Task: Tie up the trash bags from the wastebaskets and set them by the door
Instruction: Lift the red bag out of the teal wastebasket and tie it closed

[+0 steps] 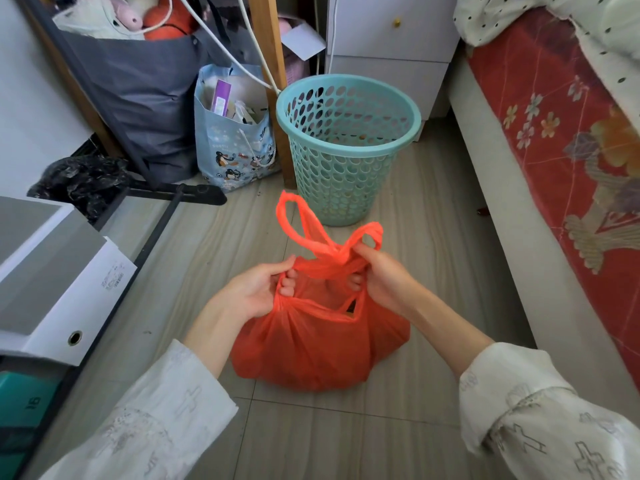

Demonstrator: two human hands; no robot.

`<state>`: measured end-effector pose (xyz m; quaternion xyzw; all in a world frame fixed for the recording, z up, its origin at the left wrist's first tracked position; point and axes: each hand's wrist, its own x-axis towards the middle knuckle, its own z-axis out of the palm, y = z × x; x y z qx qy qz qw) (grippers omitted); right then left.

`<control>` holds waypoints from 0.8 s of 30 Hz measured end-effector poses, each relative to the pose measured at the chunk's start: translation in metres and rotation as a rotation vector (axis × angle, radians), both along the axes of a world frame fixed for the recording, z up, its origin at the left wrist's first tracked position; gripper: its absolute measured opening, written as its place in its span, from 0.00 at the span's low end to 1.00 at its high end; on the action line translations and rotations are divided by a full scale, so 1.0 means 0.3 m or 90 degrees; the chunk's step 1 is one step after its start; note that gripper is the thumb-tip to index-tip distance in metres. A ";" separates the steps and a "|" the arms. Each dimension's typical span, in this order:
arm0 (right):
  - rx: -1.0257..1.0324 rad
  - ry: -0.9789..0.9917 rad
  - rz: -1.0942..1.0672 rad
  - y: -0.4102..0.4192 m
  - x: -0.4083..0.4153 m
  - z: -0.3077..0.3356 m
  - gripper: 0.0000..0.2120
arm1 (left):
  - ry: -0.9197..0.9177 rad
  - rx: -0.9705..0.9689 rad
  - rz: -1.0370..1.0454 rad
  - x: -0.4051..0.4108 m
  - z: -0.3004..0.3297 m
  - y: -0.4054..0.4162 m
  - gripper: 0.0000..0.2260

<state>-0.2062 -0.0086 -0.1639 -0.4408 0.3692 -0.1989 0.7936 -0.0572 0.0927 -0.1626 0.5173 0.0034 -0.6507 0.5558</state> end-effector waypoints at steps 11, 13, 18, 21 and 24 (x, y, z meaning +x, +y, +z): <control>-0.736 0.438 0.250 -0.010 -0.038 0.055 0.13 | -0.157 -0.112 -0.201 0.032 0.004 0.026 0.13; -0.772 0.438 0.245 -0.011 -0.034 0.066 0.09 | -0.193 -0.130 -0.273 0.021 0.011 0.028 0.15; -0.835 0.424 0.230 -0.001 -0.031 0.080 0.11 | -0.320 -0.064 -0.346 -0.020 0.042 0.005 0.06; -0.826 0.405 0.211 -0.001 -0.030 0.076 0.14 | -0.432 -0.021 -0.370 -0.040 0.052 -0.004 0.09; -0.779 0.376 0.164 -0.001 -0.033 0.076 0.15 | -0.539 0.023 -0.336 -0.062 0.040 -0.010 0.06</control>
